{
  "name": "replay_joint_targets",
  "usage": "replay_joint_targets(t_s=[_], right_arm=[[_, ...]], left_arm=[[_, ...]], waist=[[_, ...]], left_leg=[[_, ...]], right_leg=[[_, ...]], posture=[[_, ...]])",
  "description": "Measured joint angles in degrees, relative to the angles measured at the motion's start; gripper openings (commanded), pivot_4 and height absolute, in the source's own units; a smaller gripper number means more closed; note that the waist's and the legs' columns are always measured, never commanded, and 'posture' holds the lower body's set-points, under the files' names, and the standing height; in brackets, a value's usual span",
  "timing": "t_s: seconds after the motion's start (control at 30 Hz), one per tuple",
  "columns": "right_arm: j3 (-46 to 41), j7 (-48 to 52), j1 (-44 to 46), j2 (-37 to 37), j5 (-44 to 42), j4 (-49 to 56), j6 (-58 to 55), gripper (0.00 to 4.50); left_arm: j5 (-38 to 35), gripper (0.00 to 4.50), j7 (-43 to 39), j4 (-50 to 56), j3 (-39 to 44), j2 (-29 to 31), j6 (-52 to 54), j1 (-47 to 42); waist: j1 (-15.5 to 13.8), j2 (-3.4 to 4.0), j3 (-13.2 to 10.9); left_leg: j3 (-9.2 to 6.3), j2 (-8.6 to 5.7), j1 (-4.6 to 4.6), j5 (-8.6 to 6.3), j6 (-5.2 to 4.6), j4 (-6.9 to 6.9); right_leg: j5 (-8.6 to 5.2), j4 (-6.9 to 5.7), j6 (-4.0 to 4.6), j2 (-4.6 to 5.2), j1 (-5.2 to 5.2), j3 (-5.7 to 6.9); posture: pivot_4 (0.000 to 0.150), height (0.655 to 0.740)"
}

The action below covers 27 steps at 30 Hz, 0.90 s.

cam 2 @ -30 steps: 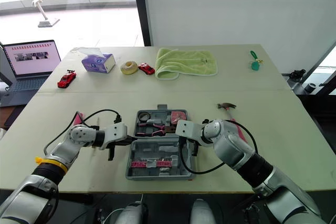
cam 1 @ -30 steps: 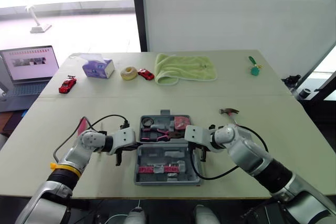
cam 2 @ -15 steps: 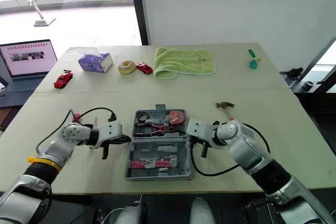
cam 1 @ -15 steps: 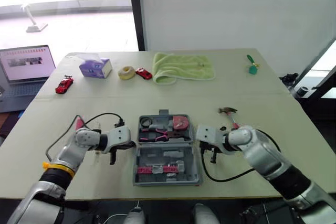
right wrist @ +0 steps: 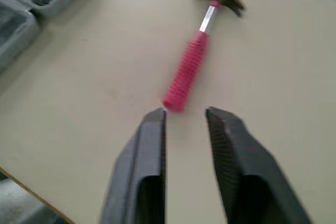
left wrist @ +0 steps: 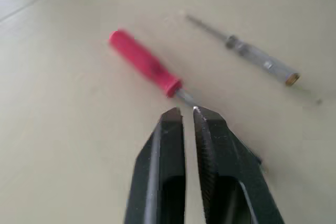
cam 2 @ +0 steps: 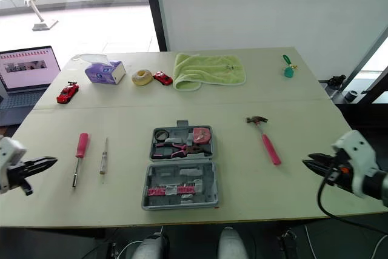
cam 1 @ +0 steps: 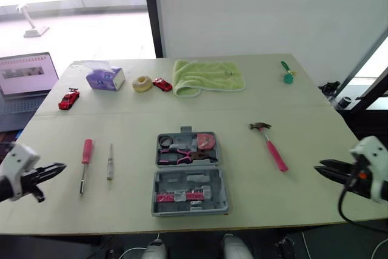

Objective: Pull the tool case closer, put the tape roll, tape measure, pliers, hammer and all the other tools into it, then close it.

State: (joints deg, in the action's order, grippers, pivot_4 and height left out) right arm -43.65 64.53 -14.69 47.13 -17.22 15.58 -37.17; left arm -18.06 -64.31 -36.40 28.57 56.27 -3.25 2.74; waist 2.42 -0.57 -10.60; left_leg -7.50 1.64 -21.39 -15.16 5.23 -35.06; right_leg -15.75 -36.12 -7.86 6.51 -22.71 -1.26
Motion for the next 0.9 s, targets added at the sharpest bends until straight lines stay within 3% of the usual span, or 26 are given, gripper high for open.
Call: replay_joint_targets(t_s=[0.1, 0.17, 0.4, 0.63, 0.83, 0.9], right_arm=[[-4.3, 0.2, -4.4, -1.2, -1.1, -3.8, 3.3, 4.30], [-4.6, -0.1, -6.9, -1.5, -1.1, -5.6, 6.0, 4.50], [-4.3, -2.3, -10.1, -3.7, -1.3, -11.6, 12.5, 4.50], [-4.0, -6.3, -10.0, -5.1, -3.3, -10.8, 13.4, 4.50], [-1.8, -11.0, -7.4, -3.7, -9.8, 3.1, 3.0, 4.50], [2.5, -14.0, -1.0, -1.4, -14.4, 9.7, -3.5, 4.50]], left_arm=[[0.0, 3.27, 1.4, -7.3, 3.5, 0.0, -3.9, 3.3], [0.1, 4.34, 1.9, -11.3, 4.0, 0.0, -6.3, 4.2], [1.3, 4.43, 3.6, -18.1, 3.8, -0.2, -12.3, 5.3], [0.4, 4.43, 3.5, -18.3, 3.8, -1.0, -11.6, 2.1], [-4.2, 4.43, 4.8, -6.8, 4.3, -6.0, -4.0, 2.4], [-6.3, 4.43, 9.5, 1.7, 5.3, -9.7, -0.1, 3.6]], waist=[[-0.1, -0.07, 0.0], [-0.2, -0.09, 0.0], [-0.2, -0.09, 0.0], [-0.2, -0.09, 0.0], [0.1, -0.02, 0.0], [0.4, -0.02, 0.0]], left_leg=[[0.03, 0.00, 0.00, 0.01, 0.03, -0.02], [0.03, 0.00, -0.03, 0.02, 0.05, -0.01], [0.05, 0.00, -0.02, 0.02, 0.06, 0.03], [0.05, 0.00, -0.02, 0.03, 0.08, 0.03], [0.05, 0.02, 0.01, 0.04, 0.09, 0.01], [0.10, 0.06, 0.05, 0.05, 0.10, 0.00]], right_leg=[[0.02, 0.00, 0.04, 0.04, 0.00, 0.00], [0.02, 0.00, 0.05, 0.05, -0.01, 0.00], [0.02, -0.01, 0.05, 0.05, -0.02, 0.00], [0.03, -0.01, 0.04, 0.05, 0.00, -0.01], [0.05, -0.05, 0.04, 0.05, 0.00, -0.03], [0.10, -0.04, 0.07, 0.04, 0.00, -0.07]], posture=[[0.150, 0.7400], [0.150, 0.7400], [0.150, 0.7400], [0.150, 0.7400], [0.150, 0.7400], [0.150, 0.7400]])
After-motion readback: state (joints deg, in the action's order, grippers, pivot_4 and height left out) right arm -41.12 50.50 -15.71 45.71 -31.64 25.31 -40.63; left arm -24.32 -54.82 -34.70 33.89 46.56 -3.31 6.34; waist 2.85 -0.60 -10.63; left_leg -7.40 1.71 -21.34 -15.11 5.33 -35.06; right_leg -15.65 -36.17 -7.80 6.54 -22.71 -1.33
